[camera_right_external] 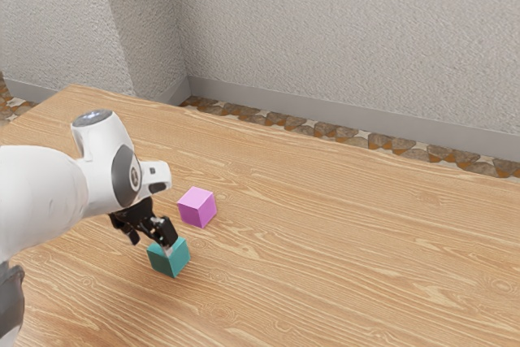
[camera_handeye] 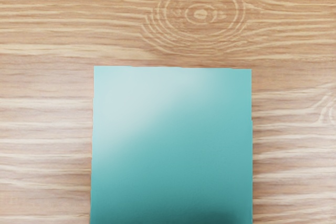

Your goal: Pick up the blue block with one arm, and put the blue block on the pink block with one arm

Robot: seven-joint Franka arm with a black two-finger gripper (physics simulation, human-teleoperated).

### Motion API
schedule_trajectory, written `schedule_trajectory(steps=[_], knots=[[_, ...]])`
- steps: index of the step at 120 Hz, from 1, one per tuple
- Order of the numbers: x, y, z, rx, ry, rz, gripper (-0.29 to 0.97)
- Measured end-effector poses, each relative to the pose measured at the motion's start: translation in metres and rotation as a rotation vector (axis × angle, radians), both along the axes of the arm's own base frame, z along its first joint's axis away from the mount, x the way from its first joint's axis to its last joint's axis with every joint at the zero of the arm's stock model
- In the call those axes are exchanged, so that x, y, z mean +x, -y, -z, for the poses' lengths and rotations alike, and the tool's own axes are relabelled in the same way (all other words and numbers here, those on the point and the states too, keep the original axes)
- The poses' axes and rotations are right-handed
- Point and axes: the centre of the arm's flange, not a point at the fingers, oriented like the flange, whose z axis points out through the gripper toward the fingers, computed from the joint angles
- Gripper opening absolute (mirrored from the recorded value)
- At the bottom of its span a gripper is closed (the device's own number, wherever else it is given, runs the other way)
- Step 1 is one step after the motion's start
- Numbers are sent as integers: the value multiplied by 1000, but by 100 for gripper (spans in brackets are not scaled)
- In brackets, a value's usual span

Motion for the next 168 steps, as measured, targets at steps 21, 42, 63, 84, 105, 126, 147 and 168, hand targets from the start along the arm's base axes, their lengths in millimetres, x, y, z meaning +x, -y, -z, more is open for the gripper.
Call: schedule_trajectory(steps=[21, 42, 63, 84, 105, 126, 147, 168], knots=[[17, 5, 1, 3, 14, 34, 68], [21, -2, 2, 9, 16, 17, 68], [36, -2, 6, 6, 11, 15, 68], [51, 11, 17, 6, -1, 39, 68], [51, 16, 26, 8, -16, 36, 68], [46, 13, 32, 17, -31, 20, 68], [38, 11, 44, 22, -52, 5, 67], [36, 12, 48, 16, -54, -7, 63]])
